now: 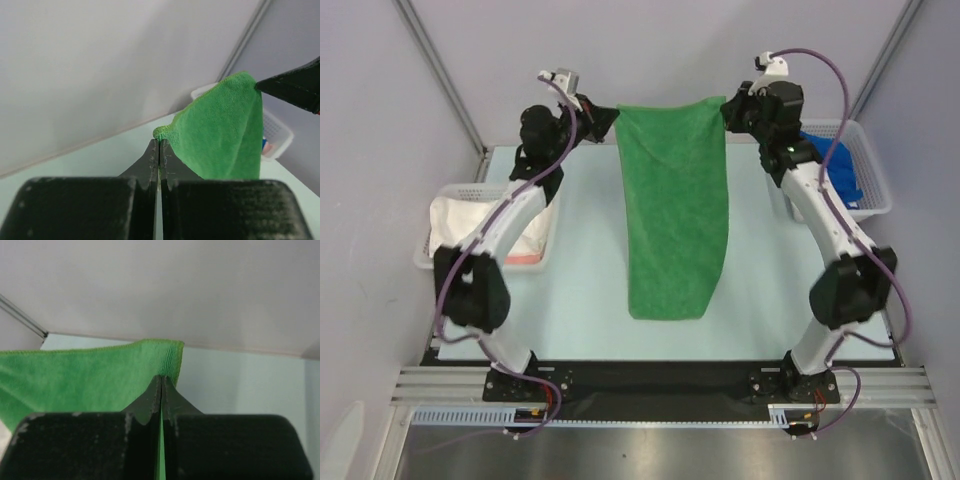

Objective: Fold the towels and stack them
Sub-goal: Flatten out the crumpled towel

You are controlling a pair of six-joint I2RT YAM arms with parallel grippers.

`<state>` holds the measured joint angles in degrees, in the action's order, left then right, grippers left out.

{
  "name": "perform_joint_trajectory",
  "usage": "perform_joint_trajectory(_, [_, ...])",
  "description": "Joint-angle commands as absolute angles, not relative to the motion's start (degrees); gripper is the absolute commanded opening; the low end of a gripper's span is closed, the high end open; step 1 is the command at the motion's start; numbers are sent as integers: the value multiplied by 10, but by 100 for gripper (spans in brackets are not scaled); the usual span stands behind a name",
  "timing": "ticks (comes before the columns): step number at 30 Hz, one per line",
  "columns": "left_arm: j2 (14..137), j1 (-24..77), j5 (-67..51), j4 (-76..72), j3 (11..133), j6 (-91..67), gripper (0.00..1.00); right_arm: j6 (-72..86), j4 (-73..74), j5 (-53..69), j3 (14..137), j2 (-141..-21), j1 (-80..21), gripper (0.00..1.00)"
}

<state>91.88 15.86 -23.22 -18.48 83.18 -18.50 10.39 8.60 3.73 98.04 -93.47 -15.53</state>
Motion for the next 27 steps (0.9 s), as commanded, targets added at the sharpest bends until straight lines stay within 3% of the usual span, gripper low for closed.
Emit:
perform_joint_trajectory(1, [1025, 127, -252, -284, 929, -227, 0, 150, -28, 111, 1058, -1026, -128, 0])
perform_joint_trajectory(7, [1166, 115, -217, -238, 1081, -199, 0, 178, -41, 121, 1184, -1191, -117, 0])
perform_joint_trajectory(12, [1136, 126, -222, -243, 1060, -178, 0, 185, -49, 115, 1167, -1182, -120, 0])
perform_joint_trajectory(16, [1039, 149, -214, -271, 935, -161, 0, 185, -43, 102, 1083, -1101, -125, 0])
perform_joint_trajectory(20, [903, 195, -191, -283, 805, -123, 0, 173, -39, 81, 949, -929, -142, 0])
perform_joint_trajectory(27, [616, 369, -88, -188, 636, -34, 0, 147, 55, 11, 792, -639, -222, 0])
